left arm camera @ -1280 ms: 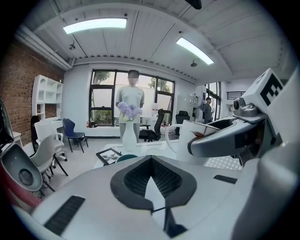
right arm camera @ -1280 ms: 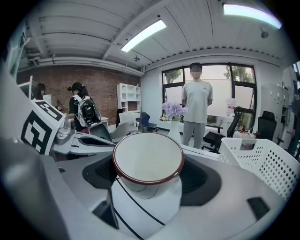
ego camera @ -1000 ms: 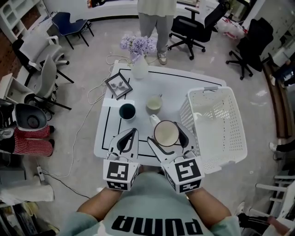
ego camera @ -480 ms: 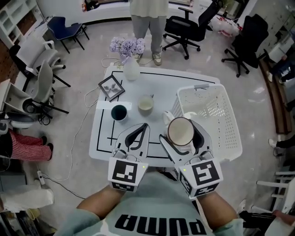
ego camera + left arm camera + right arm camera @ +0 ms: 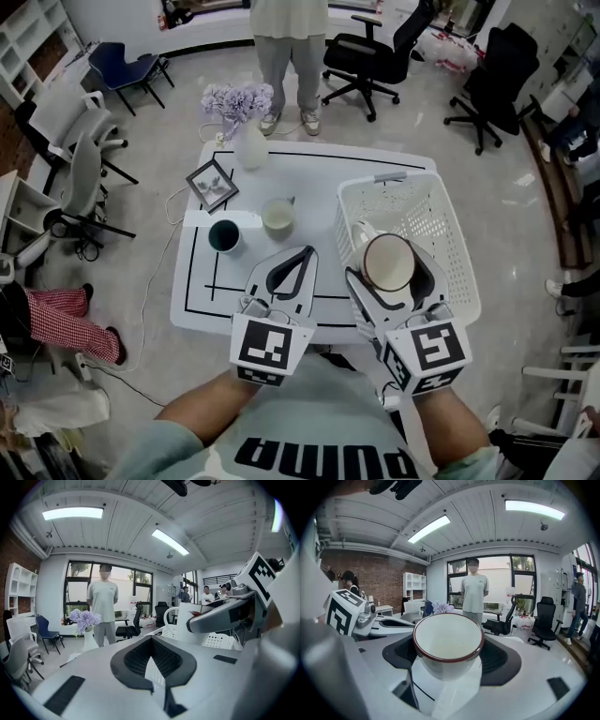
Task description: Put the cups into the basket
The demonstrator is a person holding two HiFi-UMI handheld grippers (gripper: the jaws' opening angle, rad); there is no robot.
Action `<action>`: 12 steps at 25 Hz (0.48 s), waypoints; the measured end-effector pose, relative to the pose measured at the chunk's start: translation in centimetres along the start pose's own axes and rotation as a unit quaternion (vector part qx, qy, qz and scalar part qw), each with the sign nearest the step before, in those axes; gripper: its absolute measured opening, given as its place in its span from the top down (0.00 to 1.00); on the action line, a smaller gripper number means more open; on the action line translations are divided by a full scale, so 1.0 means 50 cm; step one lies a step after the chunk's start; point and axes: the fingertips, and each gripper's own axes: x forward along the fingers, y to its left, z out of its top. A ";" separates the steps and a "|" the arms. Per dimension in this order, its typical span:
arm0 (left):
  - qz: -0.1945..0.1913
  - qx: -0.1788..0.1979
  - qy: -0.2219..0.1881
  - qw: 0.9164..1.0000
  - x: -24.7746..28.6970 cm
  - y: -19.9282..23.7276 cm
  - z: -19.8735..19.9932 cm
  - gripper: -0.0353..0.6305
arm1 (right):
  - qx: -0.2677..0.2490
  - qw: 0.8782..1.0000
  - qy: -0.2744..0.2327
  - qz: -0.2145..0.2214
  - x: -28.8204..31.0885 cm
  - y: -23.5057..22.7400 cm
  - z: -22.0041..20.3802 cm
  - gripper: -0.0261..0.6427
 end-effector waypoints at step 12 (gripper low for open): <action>0.028 0.006 0.014 1.000 0.070 -0.012 -0.008 0.94 | 0.003 1.000 0.010 -0.005 0.029 -0.108 -0.030 0.39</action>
